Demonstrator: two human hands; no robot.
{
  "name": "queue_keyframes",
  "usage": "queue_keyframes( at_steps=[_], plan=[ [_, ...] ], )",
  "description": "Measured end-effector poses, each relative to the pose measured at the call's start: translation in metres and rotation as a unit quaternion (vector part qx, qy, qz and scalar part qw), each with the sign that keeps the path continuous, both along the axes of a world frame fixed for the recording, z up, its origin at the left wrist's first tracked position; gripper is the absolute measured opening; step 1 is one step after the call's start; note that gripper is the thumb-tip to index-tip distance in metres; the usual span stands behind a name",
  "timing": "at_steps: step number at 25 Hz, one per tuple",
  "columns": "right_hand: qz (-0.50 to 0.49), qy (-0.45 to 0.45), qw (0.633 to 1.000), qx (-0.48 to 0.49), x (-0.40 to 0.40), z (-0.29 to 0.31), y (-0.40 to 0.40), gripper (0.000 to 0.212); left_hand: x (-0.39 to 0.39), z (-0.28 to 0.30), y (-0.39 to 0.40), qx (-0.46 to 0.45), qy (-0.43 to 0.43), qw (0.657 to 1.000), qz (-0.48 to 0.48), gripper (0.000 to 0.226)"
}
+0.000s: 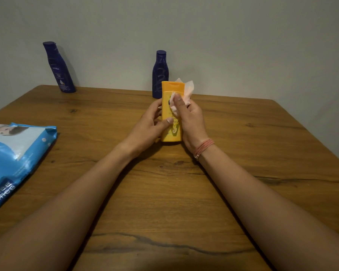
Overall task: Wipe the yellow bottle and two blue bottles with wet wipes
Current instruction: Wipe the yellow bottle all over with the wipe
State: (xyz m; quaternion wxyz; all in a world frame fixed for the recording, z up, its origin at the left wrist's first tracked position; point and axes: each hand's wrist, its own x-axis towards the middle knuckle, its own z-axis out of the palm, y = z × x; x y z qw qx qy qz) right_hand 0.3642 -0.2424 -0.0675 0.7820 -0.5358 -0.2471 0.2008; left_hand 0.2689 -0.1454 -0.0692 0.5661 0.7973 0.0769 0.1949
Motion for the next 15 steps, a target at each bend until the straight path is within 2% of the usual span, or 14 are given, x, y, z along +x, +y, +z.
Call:
queue_keyframes(
  at_steps=[3, 6, 9, 12, 15],
  plan=[
    [0.000, 0.034, 0.999, 0.037, 0.004, 0.002, -0.001, 0.023, 0.000, 0.002, -0.001, 0.032, 0.005, 0.999, -0.014, 0.058],
    [-0.029, 0.012, 0.999, 0.038, 0.014, 0.001, -0.005, 0.015, -0.001, 0.002, 0.000, 0.076, 0.016, 0.997, -0.008, 0.058],
    [-0.076, -0.103, 0.991, -0.040, 0.023, -0.002, -0.010, 0.019, -0.002, 0.001, 0.003, 0.118, 0.023, 0.993, 0.011, 0.054],
    [-0.112, -0.233, 0.956, -0.139, 0.024, -0.007, -0.011, 0.021, -0.003, 0.000, 0.008, 0.150, 0.020, 0.988, 0.031, 0.052],
    [-0.102, -0.276, 0.941, -0.165, 0.024, -0.008, -0.011, 0.022, -0.004, 0.000, 0.008, 0.183, 0.028, 0.982, 0.040, 0.052]
  ],
)
